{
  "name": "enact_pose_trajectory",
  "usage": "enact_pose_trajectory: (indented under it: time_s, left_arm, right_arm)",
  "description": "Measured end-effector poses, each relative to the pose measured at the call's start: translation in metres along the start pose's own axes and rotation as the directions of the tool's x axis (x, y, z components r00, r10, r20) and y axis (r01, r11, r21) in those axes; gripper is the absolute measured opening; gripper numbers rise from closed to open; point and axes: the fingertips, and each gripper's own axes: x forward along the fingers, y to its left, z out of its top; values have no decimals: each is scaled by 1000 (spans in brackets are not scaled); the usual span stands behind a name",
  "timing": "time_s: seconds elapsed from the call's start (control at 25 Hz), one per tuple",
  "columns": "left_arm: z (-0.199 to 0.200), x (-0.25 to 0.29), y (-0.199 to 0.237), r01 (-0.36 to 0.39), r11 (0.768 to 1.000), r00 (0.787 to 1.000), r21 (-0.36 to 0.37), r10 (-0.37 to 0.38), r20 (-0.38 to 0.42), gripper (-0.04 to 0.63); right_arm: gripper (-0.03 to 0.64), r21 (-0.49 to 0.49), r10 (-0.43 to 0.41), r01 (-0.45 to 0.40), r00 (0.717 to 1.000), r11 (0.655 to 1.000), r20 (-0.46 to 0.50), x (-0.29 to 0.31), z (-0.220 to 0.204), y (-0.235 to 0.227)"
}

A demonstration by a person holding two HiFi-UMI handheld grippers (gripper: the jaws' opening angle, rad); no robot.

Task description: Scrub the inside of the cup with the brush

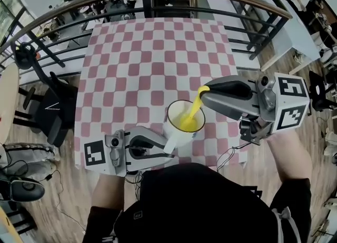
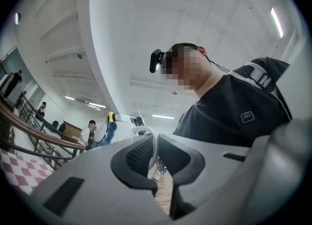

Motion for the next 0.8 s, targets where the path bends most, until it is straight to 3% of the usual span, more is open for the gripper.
enact_pose_trajectory:
  time_s: [0.2, 0.52, 0.8]
  left_arm:
    - [-8, 2, -1, -1, 1000, 1000, 5, 1, -29, 40]
    - [-25, 8, 1, -38, 999, 990, 23, 41, -132, 40]
    - [-19, 2, 8, -83, 997, 993, -9, 81, -87, 41]
  right_arm:
    - [43, -54, -23, 24, 1000, 998, 11, 16, 4, -3]
    - [43, -42, 63, -61, 996, 997, 57, 38, 14, 15]
    - [43, -19, 113, -112, 993, 994, 34, 24, 1, 26]
